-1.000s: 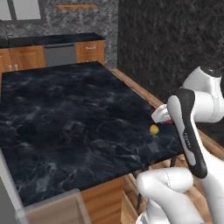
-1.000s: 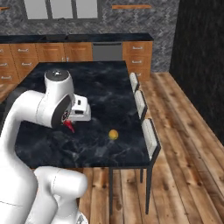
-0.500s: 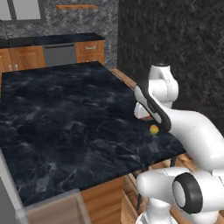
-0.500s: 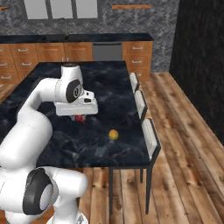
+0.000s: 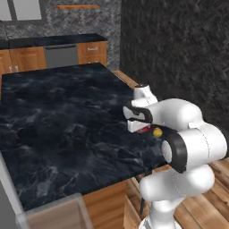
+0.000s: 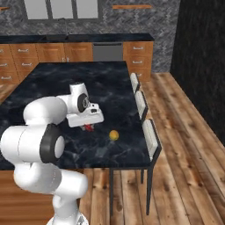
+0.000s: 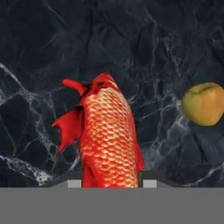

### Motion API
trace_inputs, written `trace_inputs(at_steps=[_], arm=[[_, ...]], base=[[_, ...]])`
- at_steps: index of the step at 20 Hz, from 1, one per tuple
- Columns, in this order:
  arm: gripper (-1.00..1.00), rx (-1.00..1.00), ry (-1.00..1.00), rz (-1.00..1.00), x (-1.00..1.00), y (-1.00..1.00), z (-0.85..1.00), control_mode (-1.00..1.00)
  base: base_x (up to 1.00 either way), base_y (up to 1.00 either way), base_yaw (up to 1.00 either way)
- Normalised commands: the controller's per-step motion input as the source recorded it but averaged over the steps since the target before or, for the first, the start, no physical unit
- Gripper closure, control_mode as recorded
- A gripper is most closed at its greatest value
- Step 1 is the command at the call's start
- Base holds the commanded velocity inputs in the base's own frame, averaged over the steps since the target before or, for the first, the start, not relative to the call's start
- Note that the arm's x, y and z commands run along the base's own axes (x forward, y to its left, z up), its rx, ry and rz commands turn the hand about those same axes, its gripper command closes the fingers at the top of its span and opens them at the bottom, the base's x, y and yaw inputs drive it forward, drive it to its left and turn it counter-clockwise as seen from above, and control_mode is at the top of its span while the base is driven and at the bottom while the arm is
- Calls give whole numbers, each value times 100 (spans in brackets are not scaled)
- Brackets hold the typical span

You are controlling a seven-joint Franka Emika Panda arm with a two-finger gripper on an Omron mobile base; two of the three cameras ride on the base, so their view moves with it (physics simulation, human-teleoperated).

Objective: Open the fridge, remove the apple, avocado, and fish, and place them on any counter.

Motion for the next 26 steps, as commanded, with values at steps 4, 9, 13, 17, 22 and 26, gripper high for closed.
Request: trace_inputs(at_steps=[4, 9, 13, 17, 22, 26], arm=[[100, 0, 22, 6, 100, 0, -68, -100], [100, 0, 11, 5, 90, 0, -66, -100], [-100, 0, 3, 0, 28, 0, -23, -100], [-100, 1, -3, 0, -10, 0, -7, -100], [-100, 0, -12, 1, -45, 1, -2, -100], [-100, 1, -19, 3, -61, 0, 43, -100]], base=[[0, 0, 0], [0, 0, 0], [0, 0, 0], [0, 0, 0], [0, 0, 0], [0, 0, 0]])
